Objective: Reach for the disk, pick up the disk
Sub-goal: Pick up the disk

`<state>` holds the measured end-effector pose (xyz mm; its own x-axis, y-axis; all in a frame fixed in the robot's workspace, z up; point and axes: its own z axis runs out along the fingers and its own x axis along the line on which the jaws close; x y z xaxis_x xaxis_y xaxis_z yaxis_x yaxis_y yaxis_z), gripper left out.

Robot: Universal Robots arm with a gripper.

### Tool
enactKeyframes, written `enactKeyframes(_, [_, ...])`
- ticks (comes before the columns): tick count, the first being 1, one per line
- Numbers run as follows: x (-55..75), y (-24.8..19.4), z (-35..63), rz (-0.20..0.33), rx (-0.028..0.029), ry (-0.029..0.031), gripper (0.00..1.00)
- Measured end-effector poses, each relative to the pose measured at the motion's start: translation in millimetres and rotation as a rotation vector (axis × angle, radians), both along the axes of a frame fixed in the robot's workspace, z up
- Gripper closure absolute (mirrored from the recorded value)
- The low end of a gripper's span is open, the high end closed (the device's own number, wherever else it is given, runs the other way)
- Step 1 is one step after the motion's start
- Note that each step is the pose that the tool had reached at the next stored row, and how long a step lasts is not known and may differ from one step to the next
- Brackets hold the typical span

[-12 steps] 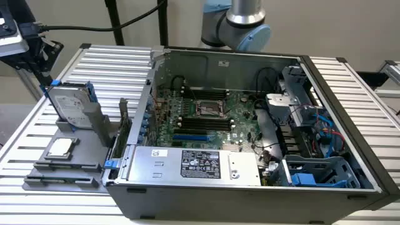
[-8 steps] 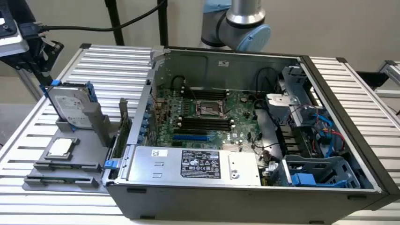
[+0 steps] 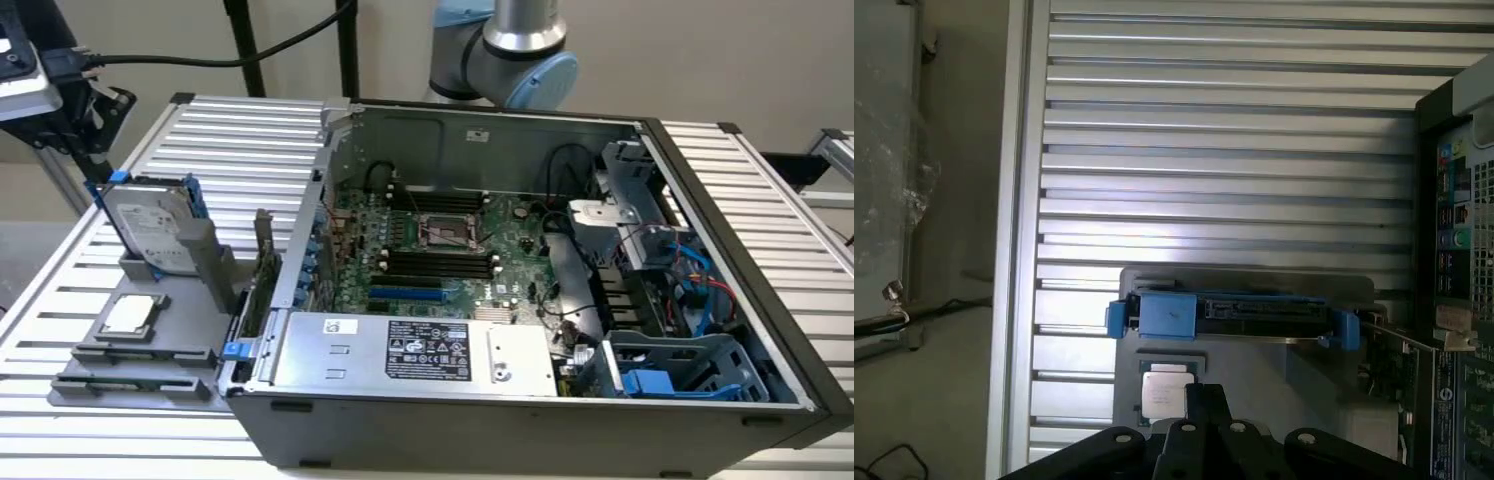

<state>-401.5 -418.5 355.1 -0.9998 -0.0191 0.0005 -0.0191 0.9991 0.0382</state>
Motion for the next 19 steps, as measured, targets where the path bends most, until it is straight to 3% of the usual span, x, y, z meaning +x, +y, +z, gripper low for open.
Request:
enactKeyframes(3, [0.0, 1.4, 0.0, 0.0, -0.0003, 0.0, 0.89])
enactKeyframes(10, [-7.2, 31.6, 0.0, 0.0, -0.0058, -0.0001, 0.89])
enactKeyframes(12, [-12.5, 38.0, -0.1, 0.0, -0.0076, -0.0002, 0.89])
enactKeyframes(14, [-16.9, 40.0, 0.0, 0.0, -0.0088, 0.0, 0.89])
enactKeyframes(19, [-17.0, 40.0, 0.0, 0.0, -0.009, -0.0001, 0.89])
